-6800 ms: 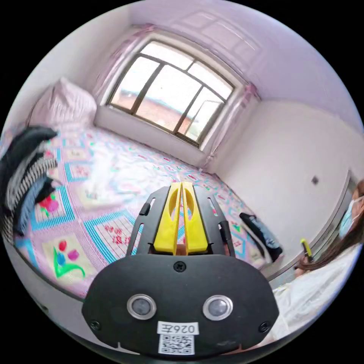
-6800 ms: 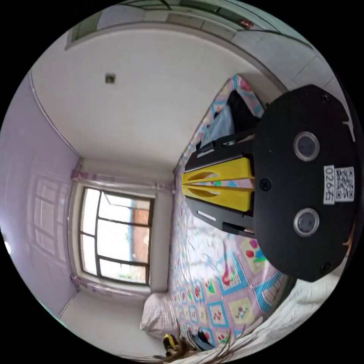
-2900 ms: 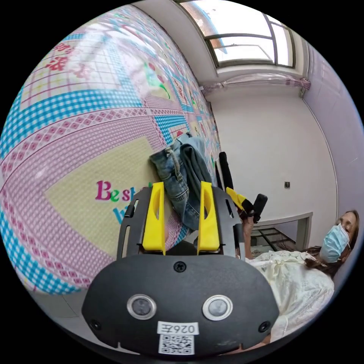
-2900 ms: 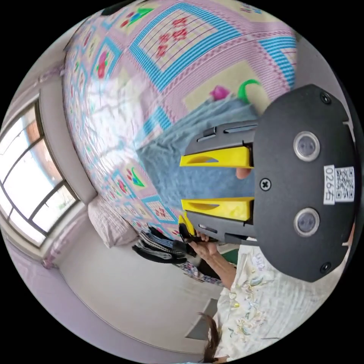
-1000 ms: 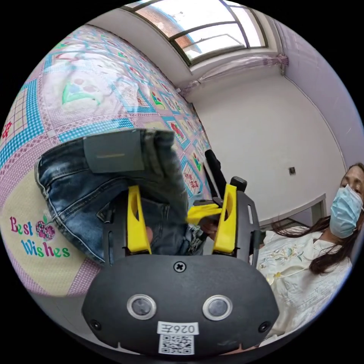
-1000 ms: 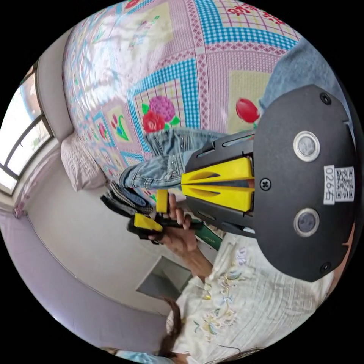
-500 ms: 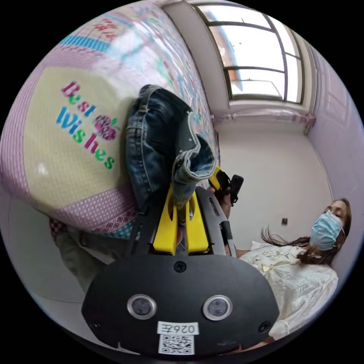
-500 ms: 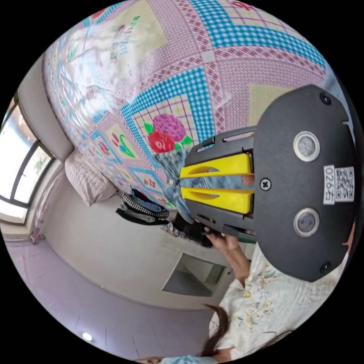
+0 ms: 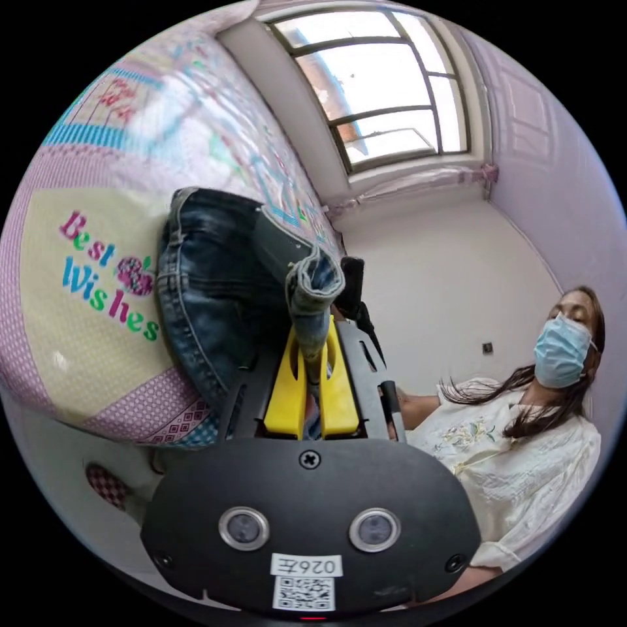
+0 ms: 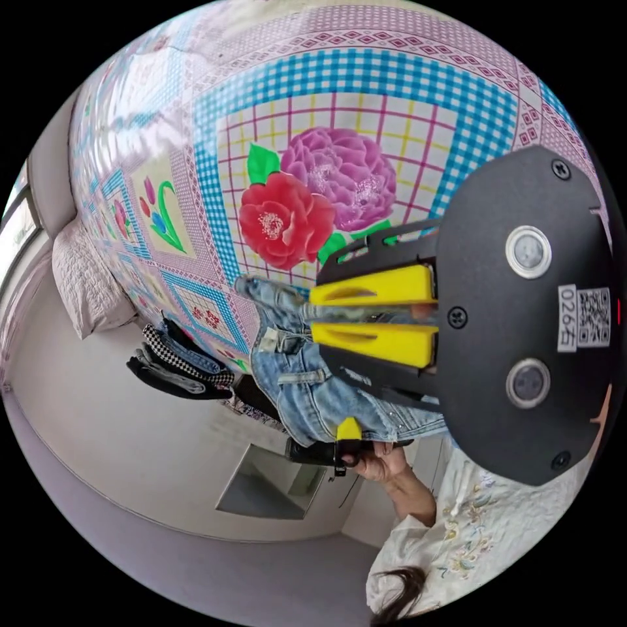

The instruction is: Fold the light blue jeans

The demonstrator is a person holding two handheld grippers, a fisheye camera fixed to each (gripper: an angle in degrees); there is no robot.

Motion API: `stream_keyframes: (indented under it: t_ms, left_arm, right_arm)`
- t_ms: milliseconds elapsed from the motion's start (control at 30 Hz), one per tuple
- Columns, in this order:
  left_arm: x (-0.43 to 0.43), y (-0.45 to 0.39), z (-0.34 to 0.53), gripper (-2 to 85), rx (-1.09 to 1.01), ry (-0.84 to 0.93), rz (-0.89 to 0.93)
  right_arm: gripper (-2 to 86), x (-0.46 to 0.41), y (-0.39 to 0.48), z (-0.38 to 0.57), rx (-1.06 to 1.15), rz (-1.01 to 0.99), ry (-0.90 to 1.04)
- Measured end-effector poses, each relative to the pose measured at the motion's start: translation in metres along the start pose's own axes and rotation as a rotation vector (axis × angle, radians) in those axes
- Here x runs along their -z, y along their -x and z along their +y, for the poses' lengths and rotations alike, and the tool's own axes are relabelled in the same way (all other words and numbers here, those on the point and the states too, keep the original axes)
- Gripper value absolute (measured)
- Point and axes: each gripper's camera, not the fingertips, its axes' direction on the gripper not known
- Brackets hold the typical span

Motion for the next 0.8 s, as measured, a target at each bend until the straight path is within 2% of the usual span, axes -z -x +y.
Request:
stream_keyframes:
  t_ms: [100, 167, 367, 567, 633, 800]
  left_arm:
    - [0.011, -0.032, 0.021, -0.6, -0.080, -0.005, -0.008]
    - [0.027, -0.052, 0.039, -0.7, -0.131, -0.012, -0.029]
    - [0.121, -0.109, 0.133, -0.8, -0.289, -0.172, -0.026]
    - [0.258, -0.196, 0.267, -0.9, -0.501, -0.385, -0.065]
    - [0.299, -0.241, 0.312, -0.8, -0.596, -0.436, -0.143]
    - [0.372, -0.383, 0.431, -0.7, -0.862, -0.466, -0.391]
  right_arm:
    - [-1.0, 0.011, 0.013, 0.007, -0.023, -0.092, -0.029]
    - [-1.2, 0.029, 0.043, 0.019, 0.019, -0.086, -0.092]
    - [-1.3, 0.103, 0.189, 0.069, 0.175, 0.009, -0.356]
    - [-1.3, 0.135, 0.409, 0.115, 0.407, 0.183, -0.578]
    - [-1.3, 0.139, 0.515, 0.131, 0.553, 0.262, -0.642]
    - [-1.4, 0.136, 0.697, 0.156, 0.759, 0.425, -0.701]
